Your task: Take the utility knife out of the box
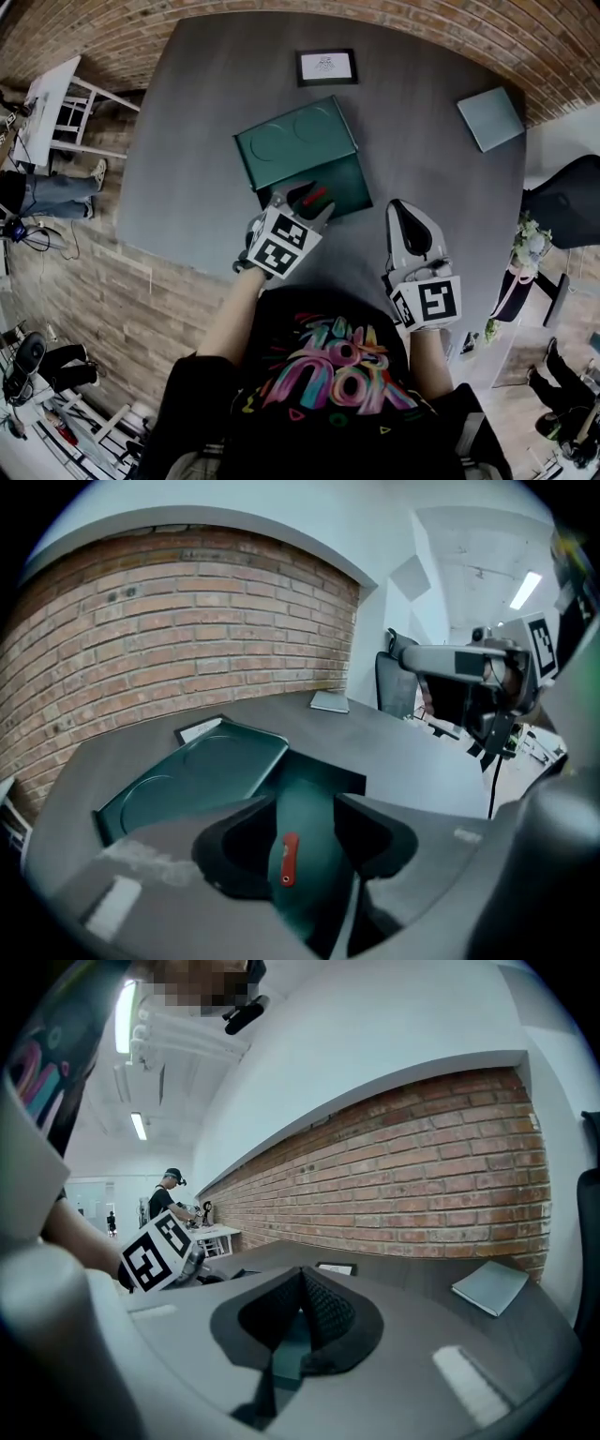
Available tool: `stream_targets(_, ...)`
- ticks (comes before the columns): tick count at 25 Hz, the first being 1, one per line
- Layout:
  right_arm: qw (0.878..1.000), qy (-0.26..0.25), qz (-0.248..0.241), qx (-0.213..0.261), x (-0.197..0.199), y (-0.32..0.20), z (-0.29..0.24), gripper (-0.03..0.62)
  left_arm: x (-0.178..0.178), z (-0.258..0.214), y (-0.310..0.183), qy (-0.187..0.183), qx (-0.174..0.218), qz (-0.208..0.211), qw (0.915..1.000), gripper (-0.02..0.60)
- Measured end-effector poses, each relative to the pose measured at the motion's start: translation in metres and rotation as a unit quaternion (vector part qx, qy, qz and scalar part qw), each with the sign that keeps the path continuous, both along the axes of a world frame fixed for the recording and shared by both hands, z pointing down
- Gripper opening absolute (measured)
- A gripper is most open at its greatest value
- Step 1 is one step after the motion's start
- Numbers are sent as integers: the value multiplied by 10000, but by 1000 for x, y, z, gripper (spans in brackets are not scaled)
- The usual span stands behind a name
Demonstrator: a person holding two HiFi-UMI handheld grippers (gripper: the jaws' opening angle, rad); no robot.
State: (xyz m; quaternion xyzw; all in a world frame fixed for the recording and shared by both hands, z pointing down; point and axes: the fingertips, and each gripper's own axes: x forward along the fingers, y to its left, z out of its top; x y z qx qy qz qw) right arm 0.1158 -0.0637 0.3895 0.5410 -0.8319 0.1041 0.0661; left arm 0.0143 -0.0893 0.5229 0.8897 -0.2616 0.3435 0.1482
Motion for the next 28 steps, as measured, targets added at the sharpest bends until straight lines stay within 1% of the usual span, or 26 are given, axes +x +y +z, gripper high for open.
stream_targets(5, 10000, -45, 36, -77, 7, -4, 5, 0, 2, 23, -7, -377, -292, -34, 9989, 181)
stream_targets(12, 9998, -94, 106, -151, 17, -10, 12, -1, -5, 50, -7, -870, -592, -36, 9944, 183)
stream_targets(16, 9997, -83, 140, -182, 20, -14, 15, 0, -8, 63, -7, -1156, -641, 118, 9912, 183)
stream_targets(23, 9995, -68, 170, -242, 25, -14, 18, 0, -5, 81, 2, -1368, -795, 347, 9868, 183)
stream_targets(26, 9995, -53, 176, -267, 26, -14, 19, 0, -10, 88, 4, -1472, -818, 366, 9850, 183)
stream_targets(28, 9994, -53, 186, -284, 27, -15, 20, 0, -12, 90, 3, -1461, -829, 355, 9851, 186)
